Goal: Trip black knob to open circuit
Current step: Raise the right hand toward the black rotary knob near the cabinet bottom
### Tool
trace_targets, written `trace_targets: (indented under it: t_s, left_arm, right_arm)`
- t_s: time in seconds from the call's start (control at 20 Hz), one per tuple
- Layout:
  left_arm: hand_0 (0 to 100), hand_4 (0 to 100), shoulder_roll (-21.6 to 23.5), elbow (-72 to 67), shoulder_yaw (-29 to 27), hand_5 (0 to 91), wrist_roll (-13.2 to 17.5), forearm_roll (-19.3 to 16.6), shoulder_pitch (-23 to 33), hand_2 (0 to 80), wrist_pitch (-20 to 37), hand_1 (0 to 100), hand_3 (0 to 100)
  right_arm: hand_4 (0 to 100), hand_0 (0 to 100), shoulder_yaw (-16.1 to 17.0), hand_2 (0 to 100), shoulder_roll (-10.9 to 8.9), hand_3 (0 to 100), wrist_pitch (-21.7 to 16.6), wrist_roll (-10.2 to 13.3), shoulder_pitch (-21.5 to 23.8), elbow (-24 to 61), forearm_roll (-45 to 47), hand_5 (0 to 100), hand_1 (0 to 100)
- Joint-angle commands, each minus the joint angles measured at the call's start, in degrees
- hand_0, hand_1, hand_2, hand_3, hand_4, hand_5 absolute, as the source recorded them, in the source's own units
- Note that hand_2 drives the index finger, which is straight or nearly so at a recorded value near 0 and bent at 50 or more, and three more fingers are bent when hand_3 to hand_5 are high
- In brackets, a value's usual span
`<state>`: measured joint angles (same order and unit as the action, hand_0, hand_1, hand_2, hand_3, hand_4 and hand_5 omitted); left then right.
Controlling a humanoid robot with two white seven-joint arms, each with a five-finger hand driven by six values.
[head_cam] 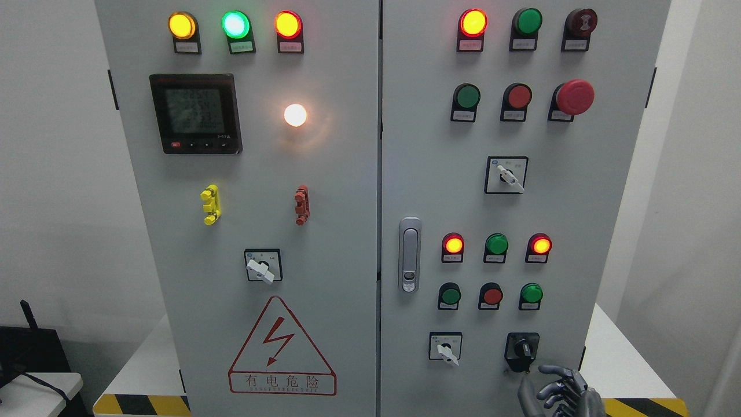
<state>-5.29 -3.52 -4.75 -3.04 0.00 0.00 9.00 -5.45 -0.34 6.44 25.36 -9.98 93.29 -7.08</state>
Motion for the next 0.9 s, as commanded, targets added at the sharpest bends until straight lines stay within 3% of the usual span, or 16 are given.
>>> trace_targets:
  t_s: [0.0,0.85]
  left_arm:
    - [12,0,0.0,0.0,0.0,0.0,0.0,-1.9,-0.4,0.0,0.0,39,0]
    - [12,0,-0.1,0.0,0.0,0.0,0.0,-1.8,-0.4,0.0,0.0,39,0]
  right_arm:
    - [87,38,0.2,44,2.18,78,0.2,0.0,-1.4,-2.9,0.0,97,87]
    - [87,36,0.4,44,2.44,79,0.2,0.1,-2.9,-4.5,0.0,97,85]
